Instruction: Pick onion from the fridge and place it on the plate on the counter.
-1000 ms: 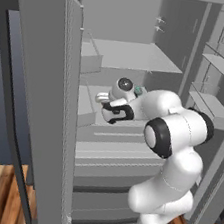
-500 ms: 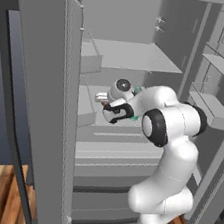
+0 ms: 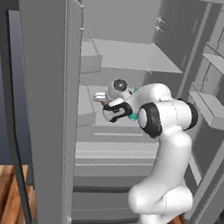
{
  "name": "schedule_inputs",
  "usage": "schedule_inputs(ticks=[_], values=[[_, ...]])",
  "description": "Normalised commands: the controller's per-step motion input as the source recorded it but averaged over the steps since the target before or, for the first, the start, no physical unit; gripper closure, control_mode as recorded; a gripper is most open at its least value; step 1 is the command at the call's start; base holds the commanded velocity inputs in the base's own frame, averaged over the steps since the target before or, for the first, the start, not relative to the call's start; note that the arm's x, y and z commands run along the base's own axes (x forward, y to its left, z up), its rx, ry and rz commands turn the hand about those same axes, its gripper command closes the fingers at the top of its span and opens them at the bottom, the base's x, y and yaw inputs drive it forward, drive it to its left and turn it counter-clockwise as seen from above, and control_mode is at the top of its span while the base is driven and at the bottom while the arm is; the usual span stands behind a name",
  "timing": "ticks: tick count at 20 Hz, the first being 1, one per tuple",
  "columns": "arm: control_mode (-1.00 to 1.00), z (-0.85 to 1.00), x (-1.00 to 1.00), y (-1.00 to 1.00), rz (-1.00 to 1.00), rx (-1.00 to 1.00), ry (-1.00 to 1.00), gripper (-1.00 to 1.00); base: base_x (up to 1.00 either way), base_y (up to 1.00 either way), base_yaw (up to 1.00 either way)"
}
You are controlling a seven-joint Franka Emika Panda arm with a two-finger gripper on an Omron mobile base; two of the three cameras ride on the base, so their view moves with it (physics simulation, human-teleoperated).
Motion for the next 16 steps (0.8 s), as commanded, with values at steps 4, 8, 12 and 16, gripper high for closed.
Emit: schedule_inputs(ticks=[4, 8, 12, 16], values=[[-1.00, -0.21, 0.34, 0.08, -0.01, 0.00, 0.00, -1.00, 0.00, 0.00, 0.00], [-1.00, -0.23, 0.30, 0.04, -0.01, 0.00, 0.00, -1.00, 0.00, 0.00, 0.00], [-1.00, -0.22, 0.28, 0.00, 0.00, 0.00, 0.00, -1.00, 0.00, 0.00, 0.00], [-1.00, -0.20, 0.16, 0.00, -0.01, 0.00, 0.00, -1.00, 0.00, 0.00, 0.00]])
